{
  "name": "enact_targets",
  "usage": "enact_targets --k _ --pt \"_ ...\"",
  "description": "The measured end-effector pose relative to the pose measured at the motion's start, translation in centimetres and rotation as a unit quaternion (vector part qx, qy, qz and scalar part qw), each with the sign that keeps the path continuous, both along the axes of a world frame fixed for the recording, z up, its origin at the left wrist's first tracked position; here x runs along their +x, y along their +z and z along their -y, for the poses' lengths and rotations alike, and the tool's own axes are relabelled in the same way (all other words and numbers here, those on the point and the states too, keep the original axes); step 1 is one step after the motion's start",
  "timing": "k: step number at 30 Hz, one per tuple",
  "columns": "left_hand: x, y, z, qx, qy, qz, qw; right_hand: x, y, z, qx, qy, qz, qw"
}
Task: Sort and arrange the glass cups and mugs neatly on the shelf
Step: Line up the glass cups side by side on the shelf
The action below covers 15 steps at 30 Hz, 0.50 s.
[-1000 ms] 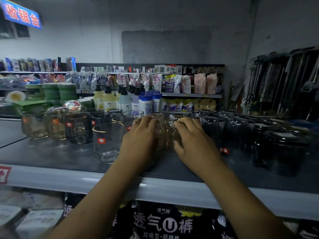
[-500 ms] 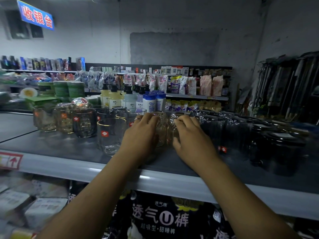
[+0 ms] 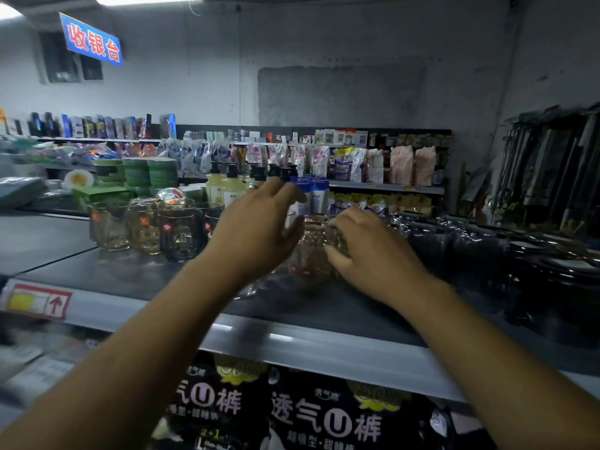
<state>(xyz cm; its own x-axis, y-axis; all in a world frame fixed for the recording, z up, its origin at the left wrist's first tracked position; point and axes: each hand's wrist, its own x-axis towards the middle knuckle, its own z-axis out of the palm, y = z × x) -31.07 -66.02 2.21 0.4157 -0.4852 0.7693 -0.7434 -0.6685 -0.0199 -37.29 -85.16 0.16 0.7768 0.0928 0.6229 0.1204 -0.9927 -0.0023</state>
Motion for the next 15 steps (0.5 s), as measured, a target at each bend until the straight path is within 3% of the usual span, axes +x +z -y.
enact_targets --k 6,10,15 --pt "8.1 3.5 -4.4 0.071 -0.015 -0.142 0.987 7.8 3.6 -2.8 0.076 0.037 -0.078 0.993" --pt "13.9 3.9 -5.3 0.118 -0.028 -0.171 0.978 13.7 5.4 -4.2 0.112 0.008 -0.147 0.983" --pt "18.9 4.4 -5.4 0.168 -0.067 -0.189 0.965 18.4 7.3 -4.1 0.072 -0.049 -0.304 0.949"
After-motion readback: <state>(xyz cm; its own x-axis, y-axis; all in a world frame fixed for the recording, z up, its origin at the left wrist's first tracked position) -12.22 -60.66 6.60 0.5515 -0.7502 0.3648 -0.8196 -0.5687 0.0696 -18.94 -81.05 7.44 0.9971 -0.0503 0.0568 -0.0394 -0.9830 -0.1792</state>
